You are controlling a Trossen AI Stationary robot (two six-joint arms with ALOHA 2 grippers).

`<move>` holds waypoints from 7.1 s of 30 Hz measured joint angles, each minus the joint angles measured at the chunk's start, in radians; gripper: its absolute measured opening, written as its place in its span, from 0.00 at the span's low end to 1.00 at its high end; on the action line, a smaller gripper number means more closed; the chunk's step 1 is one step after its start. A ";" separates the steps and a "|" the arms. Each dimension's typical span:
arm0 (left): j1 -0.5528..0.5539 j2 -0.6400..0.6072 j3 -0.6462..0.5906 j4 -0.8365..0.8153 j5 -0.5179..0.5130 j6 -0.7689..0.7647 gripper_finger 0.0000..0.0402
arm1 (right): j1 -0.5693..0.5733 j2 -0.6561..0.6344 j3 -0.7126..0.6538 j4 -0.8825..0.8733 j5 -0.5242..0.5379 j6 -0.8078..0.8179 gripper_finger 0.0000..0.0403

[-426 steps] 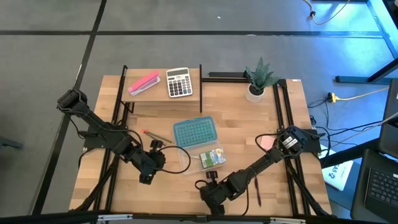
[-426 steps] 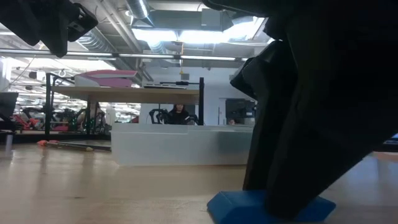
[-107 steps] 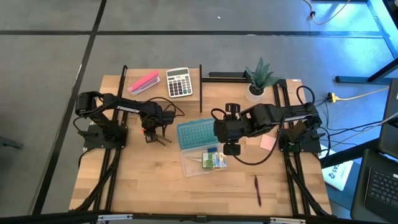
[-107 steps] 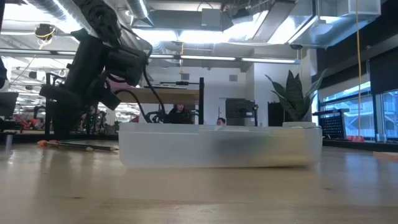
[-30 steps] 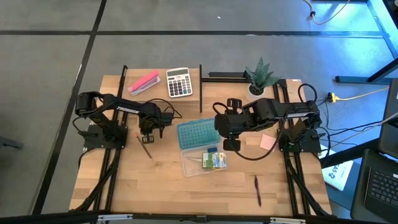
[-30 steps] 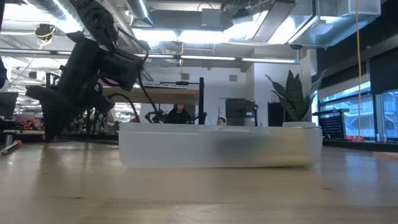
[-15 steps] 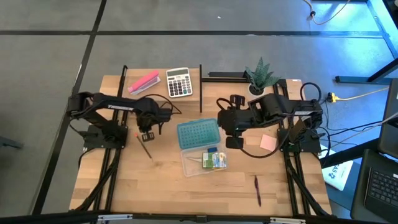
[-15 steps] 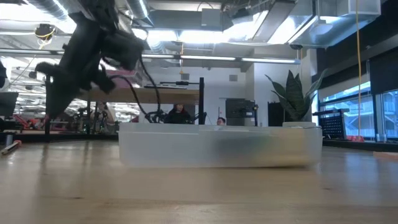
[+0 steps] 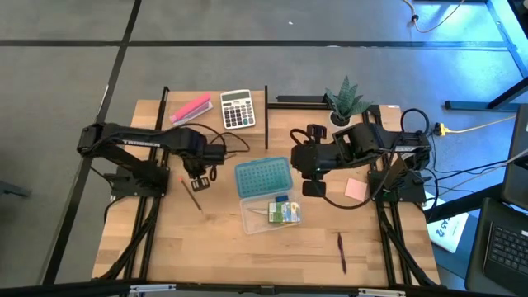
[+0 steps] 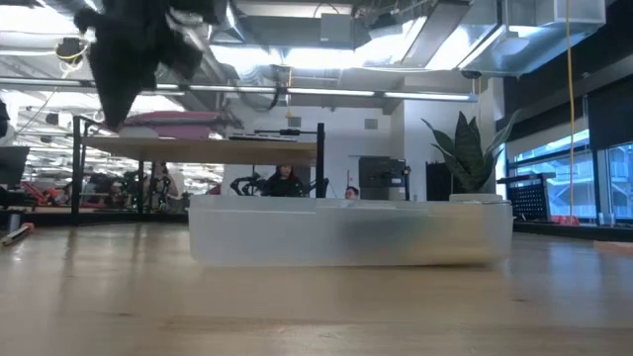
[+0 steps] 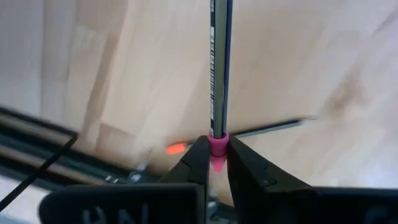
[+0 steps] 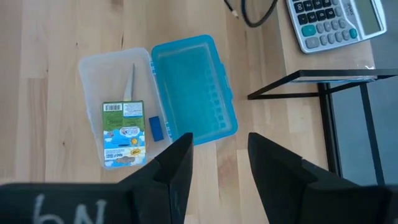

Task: Pack school essentials
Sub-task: Put the pink pencil into the blue supply box, then put the orange pencil into the blue supply box

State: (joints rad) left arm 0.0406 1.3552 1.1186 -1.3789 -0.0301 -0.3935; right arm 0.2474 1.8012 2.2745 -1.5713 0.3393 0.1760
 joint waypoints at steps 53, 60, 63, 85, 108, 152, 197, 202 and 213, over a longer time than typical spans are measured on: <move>-0.283 0.458 0.076 0.741 -0.057 -0.039 0.07 | 0.037 -0.102 -0.007 0.001 -0.027 0.079 0.39; -0.283 0.473 0.076 0.744 -0.058 -0.039 0.07 | 0.037 -0.102 -0.007 0.000 -0.027 0.077 0.39; -0.283 0.475 0.076 0.745 -0.058 -0.040 0.08 | 0.037 -0.101 -0.007 0.000 -0.027 0.077 0.39; -0.280 0.480 0.076 0.744 -0.083 -0.048 0.12 | 0.037 -0.101 -0.008 0.000 -0.026 0.074 0.39; -0.243 0.408 0.076 0.648 0.024 -0.078 0.17 | 0.036 -0.101 -0.008 0.000 -0.026 0.051 0.39; -0.215 0.098 -0.412 0.374 0.198 -0.783 0.17 | 0.036 -0.101 -0.008 0.019 -0.026 0.025 0.39; -0.167 0.076 -0.399 0.440 -0.126 -0.449 0.17 | 0.037 -0.101 -0.008 0.057 -0.027 0.025 0.39; -0.115 0.011 -0.395 0.280 -0.070 -0.515 0.17 | 0.037 -0.101 -0.008 0.058 -0.027 0.024 0.39; -0.014 -0.024 -0.426 0.215 -0.073 -0.513 0.17 | 0.037 -0.101 -0.008 0.063 -0.027 0.022 0.39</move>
State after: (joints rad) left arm 0.0268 1.3308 0.6923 -1.1638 -0.1029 -0.9070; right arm 0.2839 1.7000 2.2669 -1.5086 0.3126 0.1982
